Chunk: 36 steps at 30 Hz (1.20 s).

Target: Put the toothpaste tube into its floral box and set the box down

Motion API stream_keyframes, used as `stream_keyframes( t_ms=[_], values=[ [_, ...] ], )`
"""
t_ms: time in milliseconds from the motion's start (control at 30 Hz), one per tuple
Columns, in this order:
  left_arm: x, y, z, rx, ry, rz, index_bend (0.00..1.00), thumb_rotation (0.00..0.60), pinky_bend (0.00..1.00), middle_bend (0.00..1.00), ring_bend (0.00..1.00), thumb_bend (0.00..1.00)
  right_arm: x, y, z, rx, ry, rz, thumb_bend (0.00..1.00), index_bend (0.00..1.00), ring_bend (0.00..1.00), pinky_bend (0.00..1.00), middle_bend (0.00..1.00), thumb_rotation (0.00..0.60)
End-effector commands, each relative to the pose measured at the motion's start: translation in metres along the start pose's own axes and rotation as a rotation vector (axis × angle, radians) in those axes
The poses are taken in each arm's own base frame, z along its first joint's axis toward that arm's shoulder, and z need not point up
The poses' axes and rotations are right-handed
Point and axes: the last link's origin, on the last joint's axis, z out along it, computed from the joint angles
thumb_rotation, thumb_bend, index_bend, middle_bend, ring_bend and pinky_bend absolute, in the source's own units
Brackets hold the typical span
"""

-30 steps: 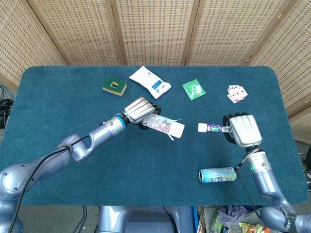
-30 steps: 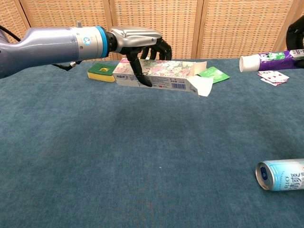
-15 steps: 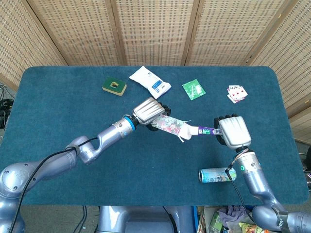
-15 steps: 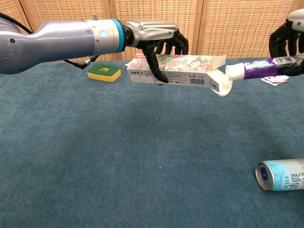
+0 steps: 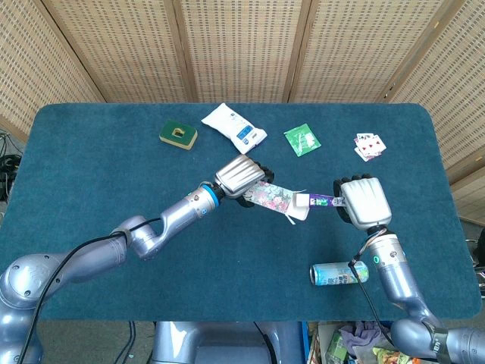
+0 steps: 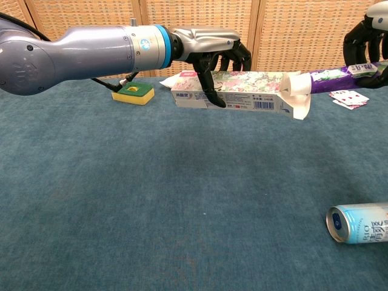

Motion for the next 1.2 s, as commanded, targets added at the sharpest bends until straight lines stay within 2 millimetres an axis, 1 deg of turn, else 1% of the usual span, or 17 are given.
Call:
stream_keyframes(
  t_ms=[33, 233, 567, 733, 833, 1200],
  values=[
    [0.000, 0.002, 0.000, -0.001, 0.004, -0.001, 0.48, 0.600, 0.50, 0.48, 0.48, 0.23, 0.000, 0.001, 0.000, -0.002, -0.004, -0.007, 0.59, 0.60, 0.49, 0.43, 0.63, 0.600],
    [0.003, 0.009, 0.004, -0.002, 0.021, -0.019, 0.48, 0.600, 0.50, 0.48, 0.48, 0.23, -0.002, -0.002, 0.001, -0.001, -0.015, -0.011, 0.59, 0.60, 0.49, 0.43, 0.63, 0.600],
    [0.005, 0.015, 0.011, 0.018, 0.031, -0.054, 0.48, 0.600, 0.50, 0.48, 0.48, 0.23, 0.004, -0.012, 0.000, 0.013, 0.004, -0.037, 0.59, 0.60, 0.50, 0.43, 0.63, 0.600],
    [0.005, 0.020, 0.014, 0.023, 0.032, -0.092, 0.48, 0.600, 0.50, 0.48, 0.48, 0.23, 0.005, -0.019, 0.000, 0.021, 0.019, -0.078, 0.59, 0.60, 0.50, 0.43, 0.63, 0.600],
    [0.003, 0.028, 0.016, 0.021, 0.039, -0.163, 0.48, 0.600, 0.50, 0.48, 0.48, 0.23, 0.007, -0.024, 0.000, 0.027, 0.036, -0.124, 0.59, 0.60, 0.50, 0.43, 0.63, 0.600],
    [-0.004, 0.037, 0.020, 0.028, 0.067, -0.294, 0.49, 0.600, 0.50, 0.48, 0.48, 0.23, 0.007, -0.034, -0.001, 0.045, 0.071, -0.223, 0.59, 0.60, 0.50, 0.43, 0.63, 0.600]
  ],
)
